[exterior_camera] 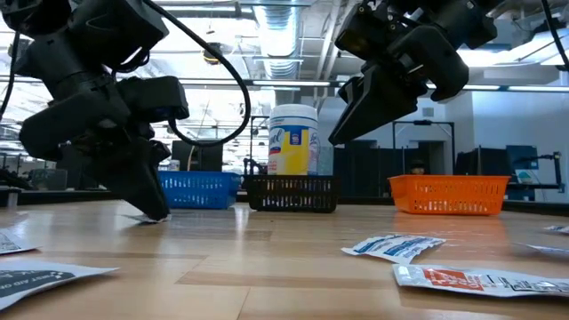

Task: Pick & Place First Aid Supplies
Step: Put the orange ointment pack into the orange bin

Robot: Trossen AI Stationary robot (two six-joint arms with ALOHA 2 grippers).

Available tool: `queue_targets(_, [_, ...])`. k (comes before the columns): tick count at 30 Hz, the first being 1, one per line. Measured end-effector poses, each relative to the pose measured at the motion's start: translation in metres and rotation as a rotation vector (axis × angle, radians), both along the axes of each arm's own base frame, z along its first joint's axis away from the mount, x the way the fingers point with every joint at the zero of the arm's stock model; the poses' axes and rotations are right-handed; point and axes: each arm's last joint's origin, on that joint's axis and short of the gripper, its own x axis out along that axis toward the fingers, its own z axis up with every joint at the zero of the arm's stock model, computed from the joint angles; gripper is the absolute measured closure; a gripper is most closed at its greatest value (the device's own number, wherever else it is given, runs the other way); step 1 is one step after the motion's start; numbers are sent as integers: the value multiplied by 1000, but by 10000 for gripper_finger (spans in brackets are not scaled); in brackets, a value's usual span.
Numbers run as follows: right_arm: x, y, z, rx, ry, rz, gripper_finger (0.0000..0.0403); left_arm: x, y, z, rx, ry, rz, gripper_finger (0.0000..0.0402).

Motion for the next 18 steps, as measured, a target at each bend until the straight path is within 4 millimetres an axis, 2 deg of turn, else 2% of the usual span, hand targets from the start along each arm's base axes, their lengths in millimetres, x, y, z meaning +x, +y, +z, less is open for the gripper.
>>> queue_targets(4, [0,0,0,0,0,0,300,5,3,2,11,-60,41,393])
queue_targets(9, [0,0,0,1,-3,0,300,11,6,7,102,-178,111,396])
queue_targets(15, [5,1,6,45,-78,-27,300,20,9,24,241,-378,265,396])
queue_targets(18, [8,2,9,81,-143,-44,300,26,7,38,243,-511,269,396])
